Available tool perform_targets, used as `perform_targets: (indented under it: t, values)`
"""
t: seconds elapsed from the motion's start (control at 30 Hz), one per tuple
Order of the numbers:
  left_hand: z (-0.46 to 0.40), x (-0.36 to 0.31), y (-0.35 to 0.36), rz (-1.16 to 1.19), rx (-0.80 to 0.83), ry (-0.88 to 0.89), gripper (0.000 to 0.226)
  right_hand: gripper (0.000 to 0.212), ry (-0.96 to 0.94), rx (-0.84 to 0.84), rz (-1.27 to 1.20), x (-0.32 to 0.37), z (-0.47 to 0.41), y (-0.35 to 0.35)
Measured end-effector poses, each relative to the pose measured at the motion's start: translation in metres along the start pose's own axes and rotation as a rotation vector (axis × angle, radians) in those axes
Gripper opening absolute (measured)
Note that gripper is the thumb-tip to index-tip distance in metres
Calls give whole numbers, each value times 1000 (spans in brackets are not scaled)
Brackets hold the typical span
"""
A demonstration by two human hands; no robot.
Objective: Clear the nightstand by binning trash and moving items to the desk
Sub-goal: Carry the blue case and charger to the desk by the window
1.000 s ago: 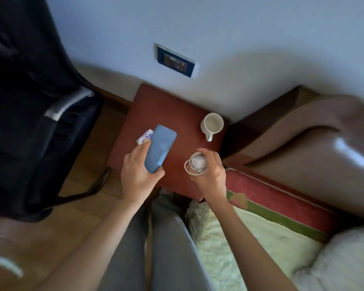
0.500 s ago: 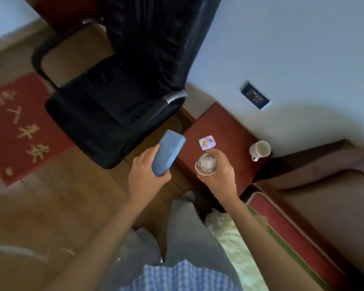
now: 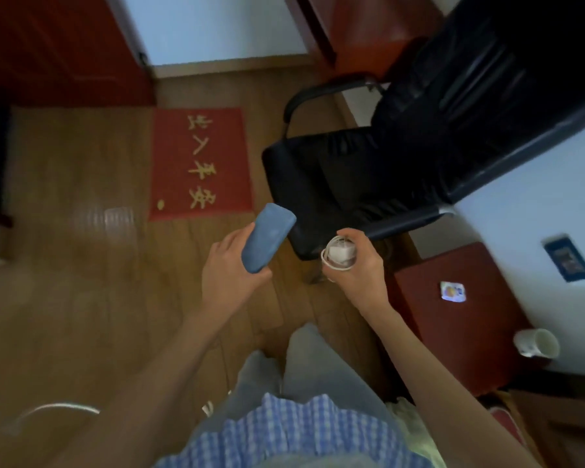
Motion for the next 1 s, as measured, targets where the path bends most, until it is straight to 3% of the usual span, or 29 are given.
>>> perform_targets:
  t: [0.4,0.6,1.0]
  values:
    - [-45,88,-128,-52,-297,-98,74,51,-102,252,-29,119,-91,123]
    - [-135,124,-187,16,-346,-141,77,48,-37,380,-109,176,-184,196]
    - [-329,179,-262,12,-351,-166,82,50,-52,366,-229,284,-363,254]
Point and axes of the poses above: each hand's wrist, its own z-axis away from the middle knuckle, its own y-axis out of the palm, x = y × z, the point moved 4 cm from there along -z, towards the middle knuckle, and after that the axes turned 9 degrees about y, right-handed, at the moved point
